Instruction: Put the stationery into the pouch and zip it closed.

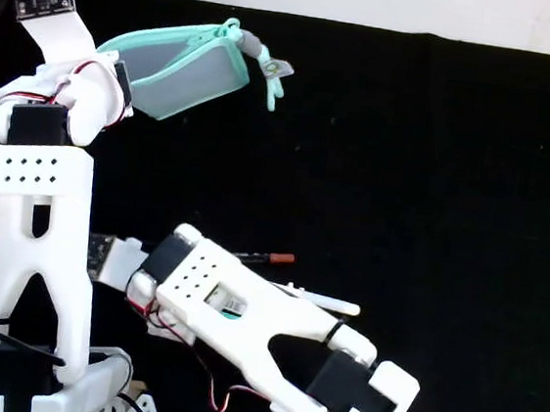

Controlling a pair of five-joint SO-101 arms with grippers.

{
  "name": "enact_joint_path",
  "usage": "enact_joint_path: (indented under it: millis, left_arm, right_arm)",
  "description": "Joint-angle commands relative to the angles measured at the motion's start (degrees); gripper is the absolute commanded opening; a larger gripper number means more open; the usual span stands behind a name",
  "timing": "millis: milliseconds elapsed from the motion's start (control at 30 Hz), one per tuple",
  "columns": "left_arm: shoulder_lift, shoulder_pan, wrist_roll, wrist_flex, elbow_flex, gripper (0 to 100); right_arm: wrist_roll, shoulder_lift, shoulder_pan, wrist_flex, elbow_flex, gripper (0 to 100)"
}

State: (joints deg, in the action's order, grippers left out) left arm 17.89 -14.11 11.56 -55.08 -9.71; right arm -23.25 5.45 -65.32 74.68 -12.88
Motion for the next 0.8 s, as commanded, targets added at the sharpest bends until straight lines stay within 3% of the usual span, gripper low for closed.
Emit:
enact_joint_path:
  millis: [0,767]
  left_arm:
    - [0.48,-0.84,-0.53,0.53,-0.04,1]
    - [0.48,-0.84,-0.53,0.44,-0.04,1]
  right_arm:
    - [-0.7,-0.84,-1.1,-0.75,0.13,29.9]
    - [-0.62,4.0,1.19,-9.1,-4.35,29.9]
